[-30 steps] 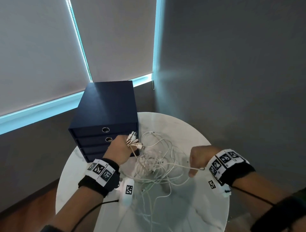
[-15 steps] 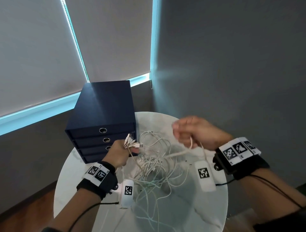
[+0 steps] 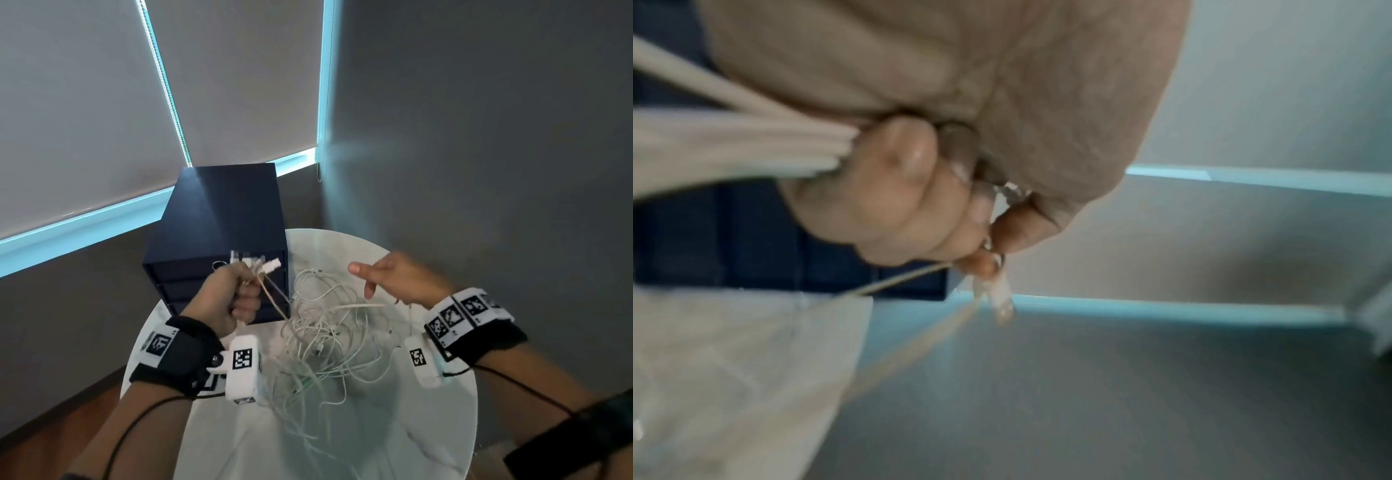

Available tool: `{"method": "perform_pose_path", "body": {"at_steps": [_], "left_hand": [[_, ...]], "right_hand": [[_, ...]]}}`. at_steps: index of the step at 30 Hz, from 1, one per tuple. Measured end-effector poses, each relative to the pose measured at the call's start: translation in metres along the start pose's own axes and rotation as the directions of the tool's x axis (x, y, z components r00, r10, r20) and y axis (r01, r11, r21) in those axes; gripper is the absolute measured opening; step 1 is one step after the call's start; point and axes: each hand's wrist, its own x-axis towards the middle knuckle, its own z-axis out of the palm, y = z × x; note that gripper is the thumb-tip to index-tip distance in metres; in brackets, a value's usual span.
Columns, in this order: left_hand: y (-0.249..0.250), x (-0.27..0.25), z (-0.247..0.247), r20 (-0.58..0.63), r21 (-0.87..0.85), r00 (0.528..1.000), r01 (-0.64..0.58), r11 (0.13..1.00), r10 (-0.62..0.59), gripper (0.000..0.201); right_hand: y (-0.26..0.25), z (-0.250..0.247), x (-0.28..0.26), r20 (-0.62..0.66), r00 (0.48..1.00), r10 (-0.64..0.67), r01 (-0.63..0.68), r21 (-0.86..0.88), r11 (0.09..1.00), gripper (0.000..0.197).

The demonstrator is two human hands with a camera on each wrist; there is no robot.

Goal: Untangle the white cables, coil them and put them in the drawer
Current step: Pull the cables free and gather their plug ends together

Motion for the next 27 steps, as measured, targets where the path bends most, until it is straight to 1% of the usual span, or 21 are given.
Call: {"method": "perform_pose_path", "body": {"at_steps": [1, 2, 3, 4, 6, 7, 8, 9, 10, 11, 12, 13, 15, 17, 18, 19, 21, 22, 24, 26, 27], "left_hand": [[0.002, -0.001, 0.005, 0.055, -0.122, 0.998, -0.029, 0.992, 0.036, 0.023], [0.005, -0.004, 0.011, 0.063, -0.189, 0.993, -0.09, 0.978, 0.104, 0.024], [0.006, -0.004, 0.016, 0.029, -0.218, 0.983, -0.173, 0.961, 0.183, 0.025], [0.007, -0.005, 0.022, -0.009, -0.212, 0.964, -0.261, 0.942, 0.265, 0.025], [0.009, -0.006, 0.031, -0.074, -0.085, 0.91, -0.414, 0.907, 0.408, 0.022], [0.009, -0.005, 0.033, -0.094, 0.013, 0.88, -0.466, 0.885, 0.465, 0.021], [0.01, -0.005, 0.035, -0.098, 0.101, 0.856, -0.498, 0.861, 0.507, 0.024], [0.01, -0.003, 0.035, -0.095, 0.16, 0.844, -0.51, 0.845, 0.527, 0.03], [0.009, -0.003, 0.036, -0.093, 0.2, 0.842, -0.507, 0.839, 0.531, 0.035], [0.008, -0.003, 0.037, -0.085, 0.222, 0.85, -0.493, 0.841, 0.521, 0.037], [0.005, -0.002, 0.038, -0.066, 0.24, 0.862, -0.475, 0.847, 0.502, 0.036], [0.002, -0.002, 0.041, -0.041, 0.249, 0.88, -0.45, 0.858, 0.474, 0.03], [-0.004, -0.002, 0.044, 0.012, 0.197, 0.922, -0.382, 0.903, 0.387, 0.016], [-0.01, -0.001, 0.043, 0.072, 0.068, 0.966, -0.254, 0.965, 0.25, 0.015], [-0.012, -0.001, 0.042, 0.094, 0.024, 0.974, -0.207, 0.978, 0.204, 0.013], [-0.015, -0.001, 0.041, 0.093, 0.028, 0.976, -0.198, 0.98, 0.195, 0.011], [-0.024, -0.003, 0.041, 0.059, 0.122, 0.965, -0.26, 0.958, 0.254, 0.027], [-0.027, -0.005, 0.043, 0.06, 0.146, 0.955, -0.295, 0.944, 0.289, 0.031], [-0.032, -0.006, 0.047, 0.077, 0.153, 0.937, -0.348, 0.925, 0.34, 0.026], [-0.033, -0.006, 0.051, 0.079, 0.157, 0.929, -0.369, 0.916, 0.361, 0.014], [-0.033, -0.005, 0.053, 0.077, 0.158, 0.927, -0.376, 0.913, 0.368, 0.011]], "right_hand": [[0.0, 0.007, -0.001, 0.063, 0.998, -0.005, 0.006, -0.023, 1.0, 0.07], [-0.001, 0.014, -0.002, 0.14, 0.99, -0.001, 0.009, -0.054, 0.998, 0.073], [-0.002, 0.02, -0.005, 0.231, 0.973, -0.002, 0.024, -0.088, 0.996, 0.073], [-0.002, 0.026, -0.007, 0.327, 0.945, -0.003, 0.044, -0.119, 0.992, 0.071], [-0.002, 0.037, -0.013, 0.481, 0.876, 0.008, 0.068, -0.139, 0.988, 0.058], [-0.001, 0.04, -0.016, 0.539, 0.842, -0.003, 0.071, -0.106, 0.992, 0.053], [0.001, 0.043, -0.017, 0.577, 0.816, -0.036, 0.07, -0.037, 0.997, 0.051], [0.004, 0.045, -0.016, 0.595, 0.799, -0.09, 0.061, 0.069, 0.996, 0.05], [0.006, 0.046, -0.016, 0.596, 0.786, -0.16, 0.035, 0.216, 0.976, 0.053], [0.006, 0.047, -0.016, 0.582, 0.784, -0.219, -0.011, 0.365, 0.931, 0.062], [0.004, 0.047, -0.016, 0.545, 0.801, -0.248, -0.051, 0.475, 0.878, 0.07], [0.001, 0.046, -0.017, 0.488, 0.833, -0.262, -0.054, 0.542, 0.838, 0.073], [-0.005, 0.045, -0.015, 0.331, 0.9, -0.284, 0.025, 0.611, 0.792, 0.065], [-0.01, 0.039, -0.011, 0.178, 0.951, -0.255, 0.09, 0.627, 0.774, 0.06], [-0.011, 0.034, -0.01, 0.117, 0.966, -0.229, 0.109, 0.62, 0.777, 0.06], [-0.013, 0.03, -0.008, 0.069, 0.976, -0.205, 0.124, 0.6, 0.79, 0.059], [-0.016, 0.024, -0.007, 0.028, 0.981, -0.191, 0.151, 0.505, 0.85, 0.052], [-0.018, 0.025, -0.005, 0.029, 0.978, -0.205, 0.171, 0.447, 0.878, 0.047], [-0.023, 0.032, -0.002, 0.072, 0.972, -0.223, 0.182, 0.364, 0.913, 0.043], [-0.02, 0.046, 0.005, 0.098, 0.97, -0.22, 0.178, 0.323, 0.93, 0.044], [-0.016, 0.054, 0.01, 0.098, 0.972, -0.214, 0.174, 0.31, 0.935, 0.041]]}}
